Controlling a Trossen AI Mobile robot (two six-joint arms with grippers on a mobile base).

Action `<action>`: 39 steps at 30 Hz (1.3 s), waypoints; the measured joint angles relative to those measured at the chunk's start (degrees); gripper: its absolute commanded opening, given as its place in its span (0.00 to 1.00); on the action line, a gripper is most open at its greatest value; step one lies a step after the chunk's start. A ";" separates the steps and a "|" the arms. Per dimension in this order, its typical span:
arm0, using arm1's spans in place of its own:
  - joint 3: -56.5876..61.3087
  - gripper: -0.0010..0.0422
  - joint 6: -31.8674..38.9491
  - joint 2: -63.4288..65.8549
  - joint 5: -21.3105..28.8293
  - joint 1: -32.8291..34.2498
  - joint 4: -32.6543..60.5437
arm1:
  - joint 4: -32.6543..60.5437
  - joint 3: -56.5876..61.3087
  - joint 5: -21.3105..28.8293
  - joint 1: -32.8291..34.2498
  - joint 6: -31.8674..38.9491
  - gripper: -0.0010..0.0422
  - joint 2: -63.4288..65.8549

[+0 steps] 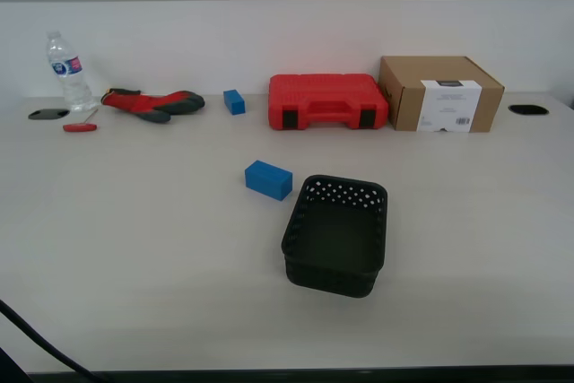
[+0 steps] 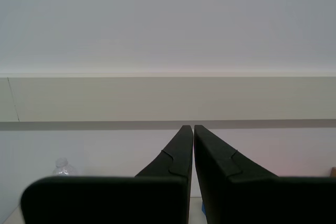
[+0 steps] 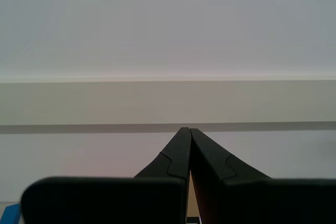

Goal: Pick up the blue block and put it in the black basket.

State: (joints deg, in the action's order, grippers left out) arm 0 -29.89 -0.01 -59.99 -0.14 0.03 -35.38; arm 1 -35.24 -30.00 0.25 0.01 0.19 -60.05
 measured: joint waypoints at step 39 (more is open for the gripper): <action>0.00 0.02 0.00 0.00 0.00 -0.02 0.00 | 15.69 -3.37 16.61 5.84 6.97 0.02 -20.17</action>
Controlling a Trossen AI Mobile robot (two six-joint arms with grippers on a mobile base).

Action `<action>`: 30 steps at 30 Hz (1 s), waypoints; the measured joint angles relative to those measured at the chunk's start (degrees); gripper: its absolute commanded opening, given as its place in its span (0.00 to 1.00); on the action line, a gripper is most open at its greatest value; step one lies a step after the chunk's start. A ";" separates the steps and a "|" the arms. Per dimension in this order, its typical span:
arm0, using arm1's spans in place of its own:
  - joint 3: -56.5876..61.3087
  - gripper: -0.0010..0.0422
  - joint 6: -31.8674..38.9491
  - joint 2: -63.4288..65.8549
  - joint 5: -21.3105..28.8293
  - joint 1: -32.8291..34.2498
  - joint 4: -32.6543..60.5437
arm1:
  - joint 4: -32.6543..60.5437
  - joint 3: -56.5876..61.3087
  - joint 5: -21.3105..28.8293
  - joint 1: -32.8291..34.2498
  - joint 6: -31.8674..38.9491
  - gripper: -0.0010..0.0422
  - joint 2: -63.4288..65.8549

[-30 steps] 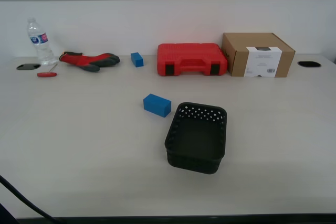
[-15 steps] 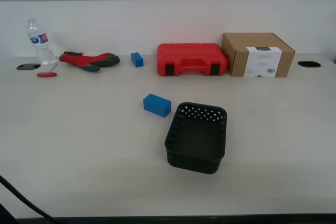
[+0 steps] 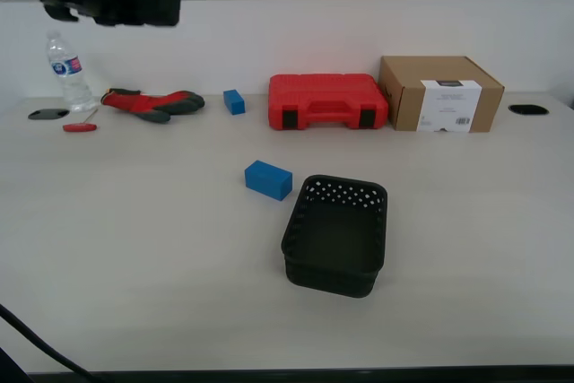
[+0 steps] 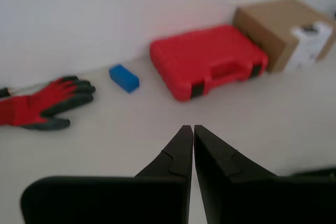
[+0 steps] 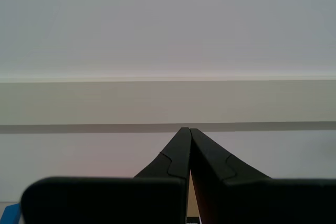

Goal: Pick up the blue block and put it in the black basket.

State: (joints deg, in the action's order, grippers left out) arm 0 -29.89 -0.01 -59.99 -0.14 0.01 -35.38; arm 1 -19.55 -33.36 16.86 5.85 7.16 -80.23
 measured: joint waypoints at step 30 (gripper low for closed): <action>0.00 0.02 0.00 0.00 0.00 0.00 0.04 | 39.71 -38.25 -13.18 17.90 59.95 0.02 -45.99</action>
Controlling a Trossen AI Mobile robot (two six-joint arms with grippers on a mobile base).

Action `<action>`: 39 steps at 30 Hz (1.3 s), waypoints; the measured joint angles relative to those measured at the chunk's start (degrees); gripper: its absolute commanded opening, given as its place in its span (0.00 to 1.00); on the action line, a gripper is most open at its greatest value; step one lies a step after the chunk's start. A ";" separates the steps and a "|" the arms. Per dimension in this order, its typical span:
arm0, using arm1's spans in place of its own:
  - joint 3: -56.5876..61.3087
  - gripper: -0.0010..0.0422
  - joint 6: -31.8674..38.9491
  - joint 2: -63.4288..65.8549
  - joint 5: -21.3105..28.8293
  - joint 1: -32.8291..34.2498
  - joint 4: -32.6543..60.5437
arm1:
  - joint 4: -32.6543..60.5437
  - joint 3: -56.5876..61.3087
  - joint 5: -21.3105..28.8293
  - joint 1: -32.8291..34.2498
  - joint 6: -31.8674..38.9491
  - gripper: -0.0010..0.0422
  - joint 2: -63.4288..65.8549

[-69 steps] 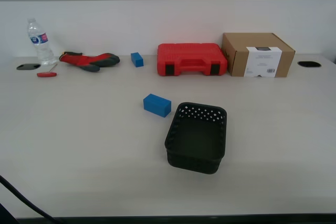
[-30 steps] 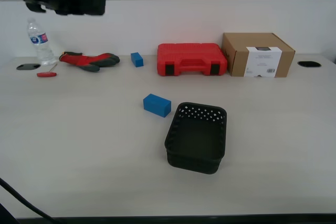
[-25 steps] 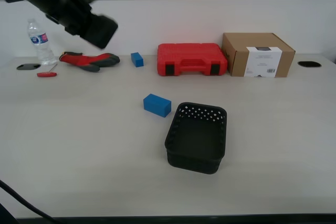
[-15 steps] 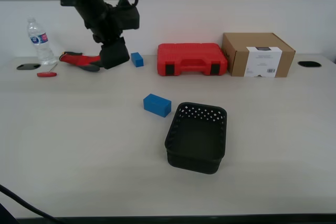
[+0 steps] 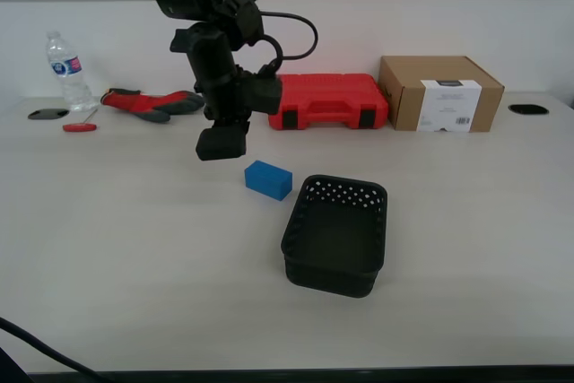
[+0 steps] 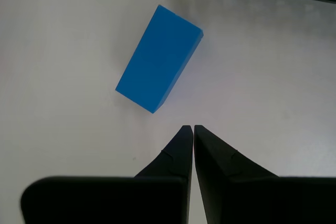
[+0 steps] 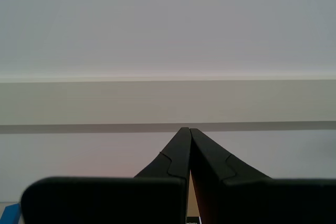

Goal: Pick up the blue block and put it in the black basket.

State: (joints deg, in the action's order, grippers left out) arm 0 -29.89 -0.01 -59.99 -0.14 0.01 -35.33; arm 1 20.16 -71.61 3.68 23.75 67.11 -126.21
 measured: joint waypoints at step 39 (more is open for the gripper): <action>0.00 0.02 0.00 0.00 0.00 0.02 0.00 | 2.14 -18.32 -0.35 6.23 0.96 0.58 -17.03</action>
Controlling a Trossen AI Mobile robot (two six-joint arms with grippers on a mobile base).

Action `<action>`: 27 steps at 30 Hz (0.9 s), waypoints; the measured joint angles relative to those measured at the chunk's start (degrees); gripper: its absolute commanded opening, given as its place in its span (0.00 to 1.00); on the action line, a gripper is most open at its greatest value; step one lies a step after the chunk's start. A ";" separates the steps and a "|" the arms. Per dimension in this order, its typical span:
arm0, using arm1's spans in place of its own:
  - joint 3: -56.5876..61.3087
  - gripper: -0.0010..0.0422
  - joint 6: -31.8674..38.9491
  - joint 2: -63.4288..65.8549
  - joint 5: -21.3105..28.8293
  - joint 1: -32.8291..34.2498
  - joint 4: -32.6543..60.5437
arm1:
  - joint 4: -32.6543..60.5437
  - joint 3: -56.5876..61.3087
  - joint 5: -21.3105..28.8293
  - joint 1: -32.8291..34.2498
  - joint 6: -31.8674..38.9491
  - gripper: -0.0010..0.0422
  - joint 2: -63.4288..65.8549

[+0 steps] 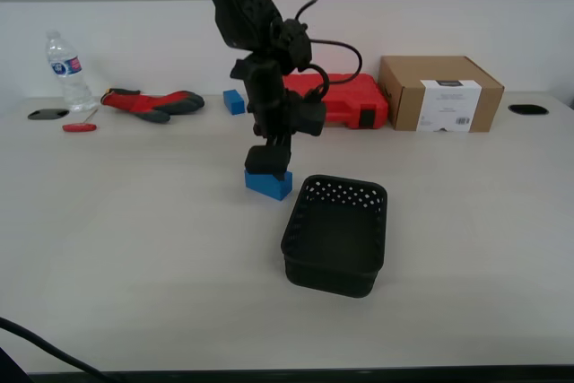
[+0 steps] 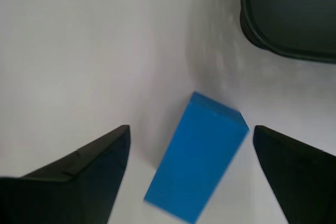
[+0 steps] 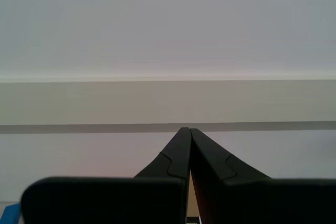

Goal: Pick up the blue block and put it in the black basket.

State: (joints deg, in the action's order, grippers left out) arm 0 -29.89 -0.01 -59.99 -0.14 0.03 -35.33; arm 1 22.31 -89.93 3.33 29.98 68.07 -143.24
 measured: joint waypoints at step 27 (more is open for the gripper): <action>0.00 0.02 0.00 0.00 0.00 -0.07 0.11 | 9.44 -6.86 -5.57 0.09 -5.16 0.02 -4.50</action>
State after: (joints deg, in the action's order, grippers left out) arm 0 -29.89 -0.01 -59.99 -0.14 -0.03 -35.22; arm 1 31.75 -96.79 -2.24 30.06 62.92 -147.74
